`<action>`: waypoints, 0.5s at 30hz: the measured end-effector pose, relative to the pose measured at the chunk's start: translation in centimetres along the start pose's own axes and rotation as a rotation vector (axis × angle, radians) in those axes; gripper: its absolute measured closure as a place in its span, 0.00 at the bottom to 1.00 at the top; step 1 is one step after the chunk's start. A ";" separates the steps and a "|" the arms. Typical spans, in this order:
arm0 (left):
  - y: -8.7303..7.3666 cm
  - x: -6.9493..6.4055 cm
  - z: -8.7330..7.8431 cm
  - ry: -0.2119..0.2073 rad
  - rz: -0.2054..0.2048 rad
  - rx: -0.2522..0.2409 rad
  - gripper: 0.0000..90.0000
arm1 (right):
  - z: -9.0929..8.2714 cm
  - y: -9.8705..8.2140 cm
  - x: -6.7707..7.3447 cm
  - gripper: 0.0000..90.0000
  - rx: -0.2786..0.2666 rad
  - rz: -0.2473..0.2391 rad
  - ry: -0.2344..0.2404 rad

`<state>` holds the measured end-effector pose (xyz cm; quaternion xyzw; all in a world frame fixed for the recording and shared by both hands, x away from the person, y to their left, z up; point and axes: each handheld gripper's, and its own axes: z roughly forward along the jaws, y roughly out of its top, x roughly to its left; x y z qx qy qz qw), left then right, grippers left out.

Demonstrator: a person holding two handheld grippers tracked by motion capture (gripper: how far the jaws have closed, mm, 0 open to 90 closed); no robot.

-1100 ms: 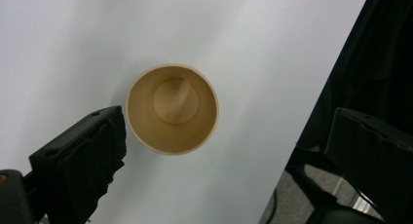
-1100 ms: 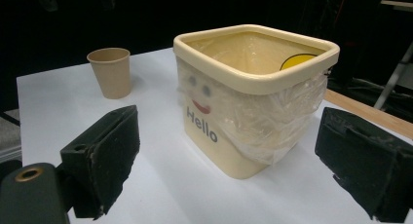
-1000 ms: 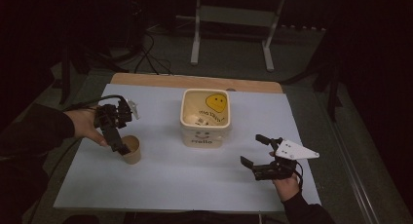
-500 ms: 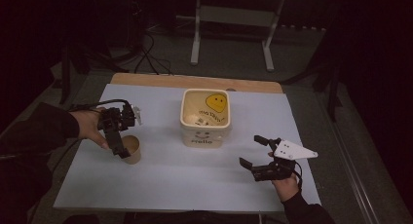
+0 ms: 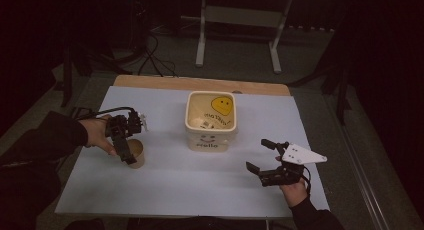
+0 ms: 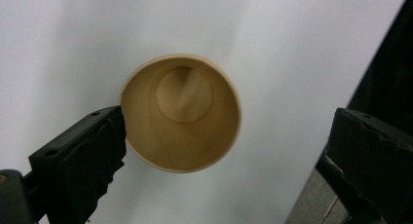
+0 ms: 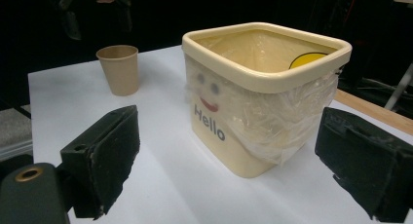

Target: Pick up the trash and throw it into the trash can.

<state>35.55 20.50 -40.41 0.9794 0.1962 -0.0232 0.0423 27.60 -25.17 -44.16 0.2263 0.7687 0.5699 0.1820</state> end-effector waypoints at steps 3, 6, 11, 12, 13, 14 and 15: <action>0.0 0.4 0.7 -0.005 -0.015 0.009 0.02 | 0.0 0.0 0.0 0.10 0.001 -0.007 -0.009; -0.1 0.8 1.2 -0.011 -0.036 -0.006 0.02 | -0.1 0.0 0.0 0.10 -0.001 -0.010 -0.016; 0.0 1.3 1.9 -0.004 -0.039 0.014 0.01 | -0.1 0.0 0.1 0.10 0.003 -0.012 -0.013; 0.0 1.4 2.1 0.004 -0.043 0.022 0.01 | -0.2 0.0 0.1 0.10 0.002 -0.012 -0.014; 0.0 1.4 2.1 0.004 -0.043 0.022 0.01 | -0.2 0.0 0.1 0.10 0.002 -0.012 -0.014; 0.0 1.6 2.4 0.004 -0.045 0.029 0.01 | -0.2 0.0 0.0 0.10 0.001 -0.010 -0.014; 0.0 1.6 2.4 0.004 -0.045 0.029 0.01 | -0.2 0.0 0.0 0.10 0.001 -0.010 -0.014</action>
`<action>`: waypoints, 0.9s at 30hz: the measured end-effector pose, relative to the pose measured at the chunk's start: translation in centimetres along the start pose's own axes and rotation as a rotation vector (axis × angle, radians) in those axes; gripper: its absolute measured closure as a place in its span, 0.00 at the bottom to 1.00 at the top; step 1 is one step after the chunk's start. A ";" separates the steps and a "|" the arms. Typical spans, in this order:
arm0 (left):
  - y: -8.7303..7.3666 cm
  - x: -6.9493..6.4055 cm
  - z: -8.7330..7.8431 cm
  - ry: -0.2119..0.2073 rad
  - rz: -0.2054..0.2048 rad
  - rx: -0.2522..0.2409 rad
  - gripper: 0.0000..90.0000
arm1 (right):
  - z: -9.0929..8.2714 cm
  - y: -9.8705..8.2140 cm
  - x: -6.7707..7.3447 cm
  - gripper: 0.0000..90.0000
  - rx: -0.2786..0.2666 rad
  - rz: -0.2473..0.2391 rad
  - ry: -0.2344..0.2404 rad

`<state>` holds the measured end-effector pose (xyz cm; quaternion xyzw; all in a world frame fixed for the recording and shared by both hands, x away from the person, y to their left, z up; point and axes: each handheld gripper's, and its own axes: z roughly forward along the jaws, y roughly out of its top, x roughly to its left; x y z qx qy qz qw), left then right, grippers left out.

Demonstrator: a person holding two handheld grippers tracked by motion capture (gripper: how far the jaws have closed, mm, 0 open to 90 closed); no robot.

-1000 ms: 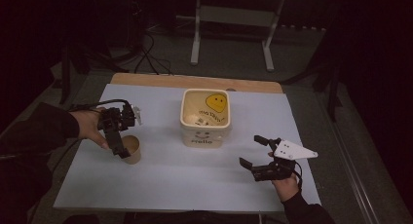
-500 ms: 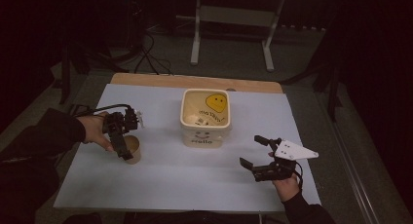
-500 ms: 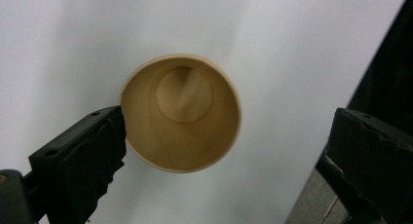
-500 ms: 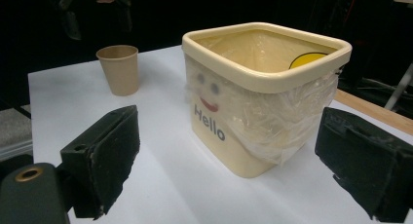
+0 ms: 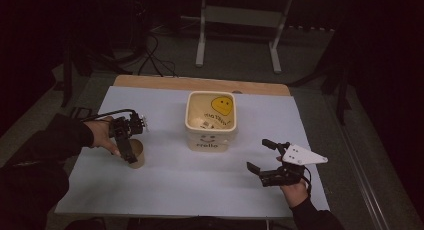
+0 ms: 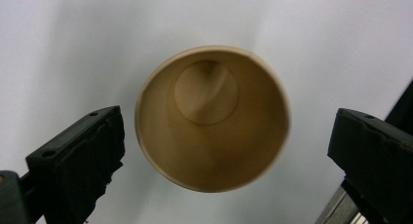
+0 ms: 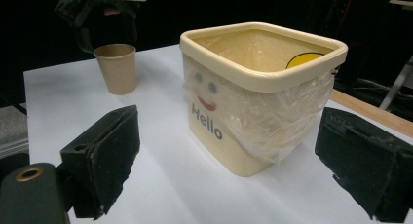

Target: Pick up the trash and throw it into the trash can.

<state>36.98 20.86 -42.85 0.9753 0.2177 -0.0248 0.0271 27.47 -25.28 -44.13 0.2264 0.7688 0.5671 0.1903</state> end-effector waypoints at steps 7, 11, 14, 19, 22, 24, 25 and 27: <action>0.1 0.4 1.0 0.011 0.006 0.012 0.01 | 0.1 -0.1 0.0 0.10 0.005 0.004 0.007; -0.1 0.6 1.4 0.022 0.011 0.015 0.02 | 0.0 -0.1 -0.1 0.10 0.001 0.007 0.007; -0.1 0.6 1.6 0.023 0.019 0.011 0.03 | 0.0 -0.1 -0.1 0.10 0.001 0.010 0.009; -0.1 0.7 2.1 0.016 0.025 0.025 0.09 | 0.1 -0.1 -0.2 0.10 0.003 0.009 0.007; -0.1 0.7 2.3 0.004 0.031 0.025 0.12 | 0.1 -0.1 -0.2 0.10 0.005 0.012 0.008; -0.1 0.7 2.3 0.000 0.036 0.022 0.17 | 0.1 -0.1 -0.2 0.10 0.004 0.009 0.008; -0.1 0.7 2.3 -0.009 0.043 0.021 0.17 | 0.1 -0.1 -0.2 0.10 0.004 0.009 0.008; 0.0 0.7 2.4 -0.014 0.058 0.023 0.20 | 0.1 -0.2 -0.2 0.10 0.005 0.011 0.009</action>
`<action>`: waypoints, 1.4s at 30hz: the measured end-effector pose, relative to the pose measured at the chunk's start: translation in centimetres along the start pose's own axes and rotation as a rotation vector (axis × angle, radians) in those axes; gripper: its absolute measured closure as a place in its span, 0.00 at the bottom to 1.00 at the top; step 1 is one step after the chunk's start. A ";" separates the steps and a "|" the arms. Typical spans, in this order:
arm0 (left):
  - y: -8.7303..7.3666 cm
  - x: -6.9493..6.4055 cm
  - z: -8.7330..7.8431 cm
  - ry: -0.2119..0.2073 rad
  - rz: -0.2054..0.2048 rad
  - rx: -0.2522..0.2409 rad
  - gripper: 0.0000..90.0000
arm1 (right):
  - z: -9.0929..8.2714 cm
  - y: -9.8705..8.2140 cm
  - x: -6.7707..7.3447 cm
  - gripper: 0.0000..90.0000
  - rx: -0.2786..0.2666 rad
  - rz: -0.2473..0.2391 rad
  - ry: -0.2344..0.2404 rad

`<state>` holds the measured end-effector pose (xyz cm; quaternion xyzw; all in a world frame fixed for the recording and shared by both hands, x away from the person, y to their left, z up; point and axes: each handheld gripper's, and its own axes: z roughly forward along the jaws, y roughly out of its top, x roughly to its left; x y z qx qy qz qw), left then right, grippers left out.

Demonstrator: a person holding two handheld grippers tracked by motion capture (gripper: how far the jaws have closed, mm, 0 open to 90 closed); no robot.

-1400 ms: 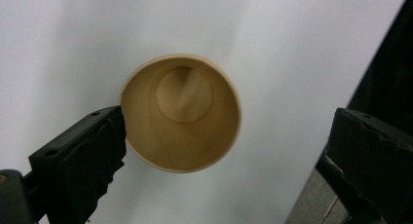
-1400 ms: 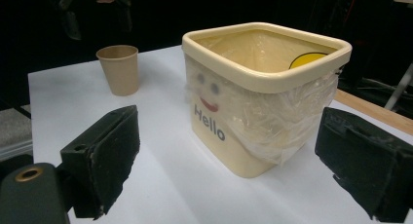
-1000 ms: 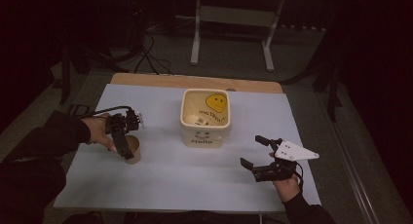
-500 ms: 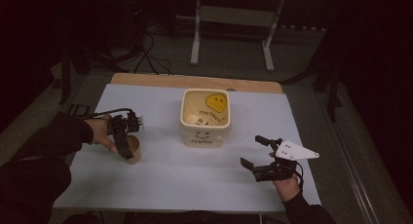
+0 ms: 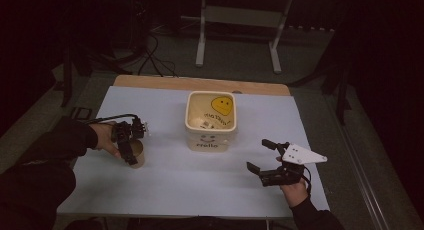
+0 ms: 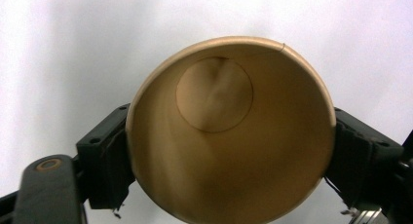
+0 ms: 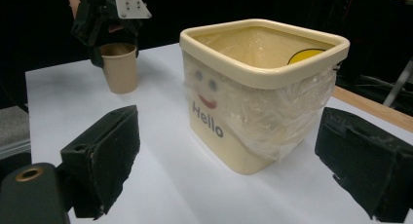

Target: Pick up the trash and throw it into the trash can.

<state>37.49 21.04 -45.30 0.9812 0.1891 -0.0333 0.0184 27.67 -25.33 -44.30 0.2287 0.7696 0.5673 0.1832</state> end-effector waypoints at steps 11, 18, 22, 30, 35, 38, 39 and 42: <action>0.2 0.4 -1.6 0.002 0.015 -0.025 0.27 | 0.1 -0.1 0.0 0.10 0.005 0.002 0.000; 0.6 0.2 -2.5 0.012 0.035 -0.033 0.28 | 0.0 -0.1 0.0 0.10 0.004 0.002 -0.006; 0.9 0.1 -3.1 0.012 0.048 -0.030 0.29 | 0.0 -0.1 0.0 0.10 0.004 0.000 -0.005; 2.0 0.1 -5.0 0.002 0.063 -0.009 0.30 | 0.0 -0.1 -0.1 0.10 0.004 0.006 -0.004; 2.7 0.2 -5.7 -0.005 0.072 0.004 0.30 | 0.0 -0.2 -0.1 0.10 0.000 0.009 -0.002; 3.4 0.3 -6.8 0.008 0.083 -0.001 0.31 | 0.1 -0.2 -0.2 0.10 0.001 0.011 0.003; 3.4 0.3 -6.8 0.008 0.083 -0.001 0.31 | 0.1 -0.2 -0.2 0.10 0.000 0.010 0.003; 4.1 0.3 -7.7 0.025 0.100 0.005 0.31 | 0.0 -0.2 -0.1 0.10 -0.001 0.008 0.002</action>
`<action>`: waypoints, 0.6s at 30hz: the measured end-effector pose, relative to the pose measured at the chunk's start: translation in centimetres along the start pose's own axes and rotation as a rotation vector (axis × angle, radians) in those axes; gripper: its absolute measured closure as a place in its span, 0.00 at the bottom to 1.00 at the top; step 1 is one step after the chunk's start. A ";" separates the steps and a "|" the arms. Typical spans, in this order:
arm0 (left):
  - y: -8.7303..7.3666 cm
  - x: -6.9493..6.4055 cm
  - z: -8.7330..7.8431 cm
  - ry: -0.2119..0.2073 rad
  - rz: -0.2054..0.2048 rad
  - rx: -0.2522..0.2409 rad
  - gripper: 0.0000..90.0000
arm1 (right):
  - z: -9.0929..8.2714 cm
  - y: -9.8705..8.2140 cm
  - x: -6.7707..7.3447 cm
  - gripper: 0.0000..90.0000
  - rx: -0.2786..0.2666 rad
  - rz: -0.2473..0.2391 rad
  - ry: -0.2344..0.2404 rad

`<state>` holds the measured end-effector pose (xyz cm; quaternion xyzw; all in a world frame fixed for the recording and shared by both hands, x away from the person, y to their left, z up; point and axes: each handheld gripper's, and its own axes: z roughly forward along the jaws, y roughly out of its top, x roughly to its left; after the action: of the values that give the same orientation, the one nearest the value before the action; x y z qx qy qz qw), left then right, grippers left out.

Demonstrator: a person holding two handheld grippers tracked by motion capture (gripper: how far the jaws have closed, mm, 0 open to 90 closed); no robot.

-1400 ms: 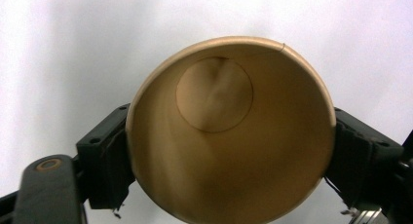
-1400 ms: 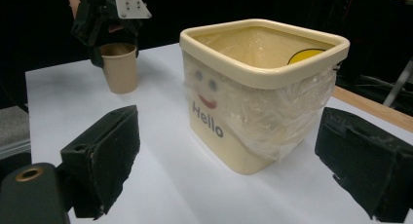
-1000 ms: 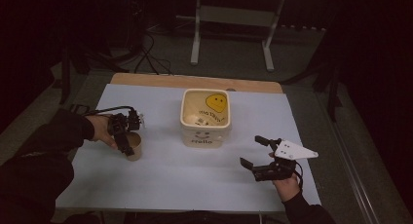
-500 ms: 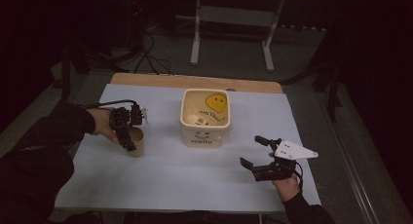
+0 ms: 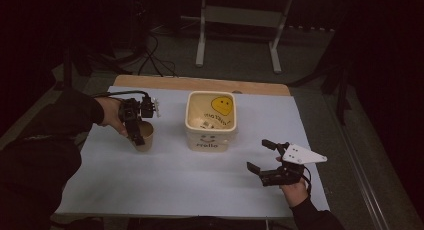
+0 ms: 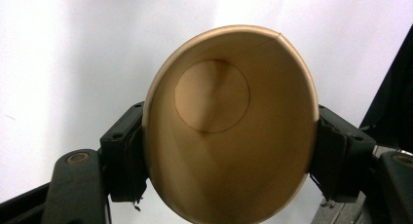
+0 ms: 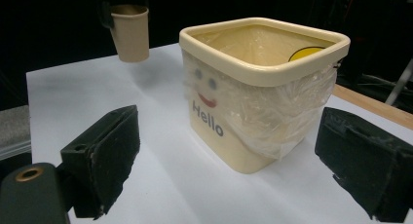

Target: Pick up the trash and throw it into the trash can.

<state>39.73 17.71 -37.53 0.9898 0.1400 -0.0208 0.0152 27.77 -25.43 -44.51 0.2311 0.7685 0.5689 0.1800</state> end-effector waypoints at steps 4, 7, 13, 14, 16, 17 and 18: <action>0.6 0.2 -1.1 0.009 0.006 -0.007 0.31 | 0.0 0.0 0.0 0.10 0.003 0.002 0.002; 0.9 0.3 -1.7 0.017 0.009 -0.010 0.32 | 0.0 0.0 0.0 0.10 0.005 0.004 0.004; 2.1 0.7 -3.6 0.034 0.022 -0.015 0.32 | 0.2 -0.1 0.0 0.10 0.006 0.000 0.011; 2.3 0.8 -3.8 0.033 0.031 -0.010 0.32 | 0.2 -0.1 0.0 0.10 0.008 0.004 0.010; 2.7 1.0 -4.3 0.040 0.035 -0.011 0.32 | 0.2 -0.1 0.0 0.10 0.009 0.004 0.013; 2.9 1.0 -4.5 0.041 0.035 -0.013 0.32 | 0.2 -0.1 0.0 0.10 0.009 0.004 0.013; 3.1 1.0 -4.8 0.048 0.040 -0.013 0.32 | 0.2 -0.1 0.0 0.10 0.010 0.004 0.013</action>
<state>41.72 15.14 -32.72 0.9925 0.1208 0.0043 0.0187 27.87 -25.31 -44.66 0.2297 0.7720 0.5670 0.1726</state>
